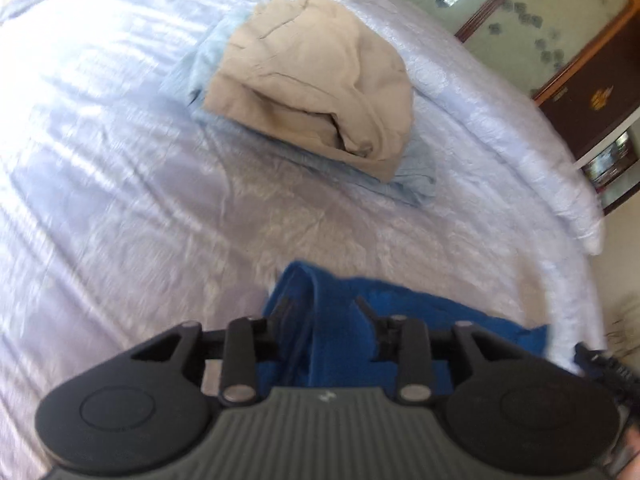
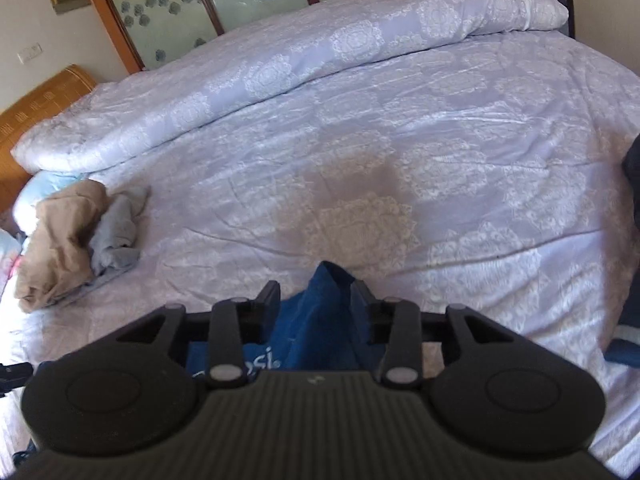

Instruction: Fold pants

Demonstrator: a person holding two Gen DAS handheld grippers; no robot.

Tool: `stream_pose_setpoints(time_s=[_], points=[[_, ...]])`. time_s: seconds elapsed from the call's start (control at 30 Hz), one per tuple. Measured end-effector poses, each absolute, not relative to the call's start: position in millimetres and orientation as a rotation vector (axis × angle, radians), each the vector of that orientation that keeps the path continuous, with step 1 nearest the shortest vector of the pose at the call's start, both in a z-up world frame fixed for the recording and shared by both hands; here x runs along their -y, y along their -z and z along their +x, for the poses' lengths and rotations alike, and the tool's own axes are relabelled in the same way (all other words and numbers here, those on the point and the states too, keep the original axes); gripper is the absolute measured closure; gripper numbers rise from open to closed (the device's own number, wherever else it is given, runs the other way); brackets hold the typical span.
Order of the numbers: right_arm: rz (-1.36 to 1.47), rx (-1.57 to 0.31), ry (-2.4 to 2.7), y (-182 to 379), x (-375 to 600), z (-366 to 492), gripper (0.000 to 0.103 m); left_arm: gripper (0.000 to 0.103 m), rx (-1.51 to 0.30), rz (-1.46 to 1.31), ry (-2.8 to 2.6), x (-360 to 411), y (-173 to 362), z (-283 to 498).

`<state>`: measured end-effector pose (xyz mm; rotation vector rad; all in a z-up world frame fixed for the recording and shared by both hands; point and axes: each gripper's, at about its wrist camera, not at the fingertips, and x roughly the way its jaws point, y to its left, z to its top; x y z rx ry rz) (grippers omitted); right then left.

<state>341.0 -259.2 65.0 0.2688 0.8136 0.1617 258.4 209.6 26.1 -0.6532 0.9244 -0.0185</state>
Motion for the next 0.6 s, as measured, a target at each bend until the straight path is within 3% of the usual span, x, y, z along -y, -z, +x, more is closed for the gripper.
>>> stream_pose_setpoints(time_s=[0.13,0.27,0.4,0.53,0.6], points=[[0.339,-0.768,-0.249,-92,282,277,0.061,0.065,-0.858,-0.682,0.151,-225,-52,189],[0.398,-0.758,-0.357,-105,308,182,0.061,0.051,-0.845,-0.627,0.265,-224,-63,108],[0.391,-0.786,-0.362,-105,326,82,0.061,0.044,-0.860,-0.545,0.289,-216,-57,44],[0.324,-0.860,-0.363,-99,325,9,0.061,0.024,-0.840,-0.492,0.303,-208,-51,11],[0.351,-0.904,-0.369,-92,323,-8,0.061,0.024,-0.826,-0.460,0.304,-204,-47,5]])
